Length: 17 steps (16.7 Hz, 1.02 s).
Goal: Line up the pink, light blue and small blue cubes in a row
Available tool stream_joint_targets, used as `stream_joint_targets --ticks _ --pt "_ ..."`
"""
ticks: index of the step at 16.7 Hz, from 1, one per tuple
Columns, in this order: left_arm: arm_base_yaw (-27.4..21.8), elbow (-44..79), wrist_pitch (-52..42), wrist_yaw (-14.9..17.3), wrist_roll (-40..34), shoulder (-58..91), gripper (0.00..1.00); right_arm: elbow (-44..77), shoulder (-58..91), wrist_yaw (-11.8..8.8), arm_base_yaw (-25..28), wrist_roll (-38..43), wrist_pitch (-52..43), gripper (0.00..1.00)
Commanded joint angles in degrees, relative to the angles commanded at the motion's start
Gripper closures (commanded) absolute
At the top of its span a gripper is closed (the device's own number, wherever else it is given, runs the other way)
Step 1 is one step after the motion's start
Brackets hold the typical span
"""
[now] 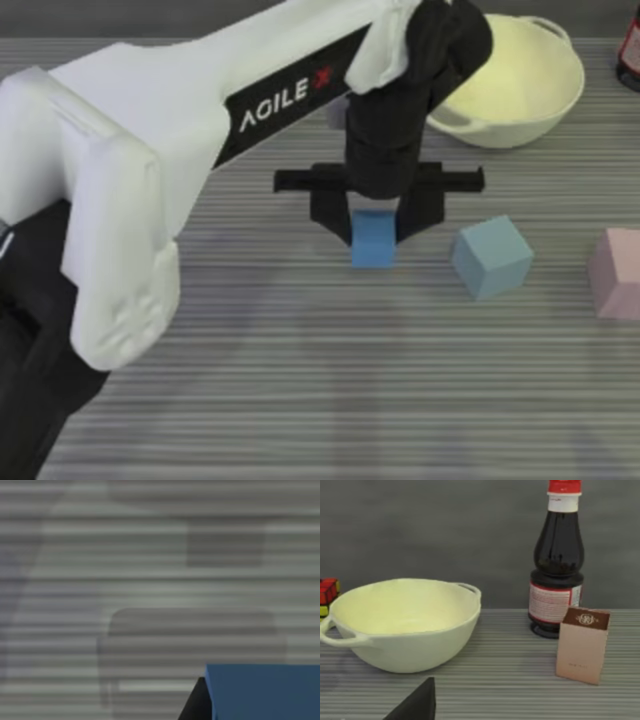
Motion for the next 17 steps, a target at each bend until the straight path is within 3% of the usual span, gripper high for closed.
stream_joint_targets --ticks 6,12,17 --pt "-9.30 14.43 -7.34 -0.16 -11.03 6.74 1.00 0.00 0.00 0.00 0.00 0.00 0.00 0.00" --pt "-9.40 13.70 -6.45 -0.16 -11.10 6.50 1.00 0.00 0.00 0.00 0.00 0.00 0.00 0.00" --pt "-9.47 2.49 3.04 -0.26 -11.19 5.40 1.00 0.00 0.00 0.00 0.00 0.00 0.00 0.00"
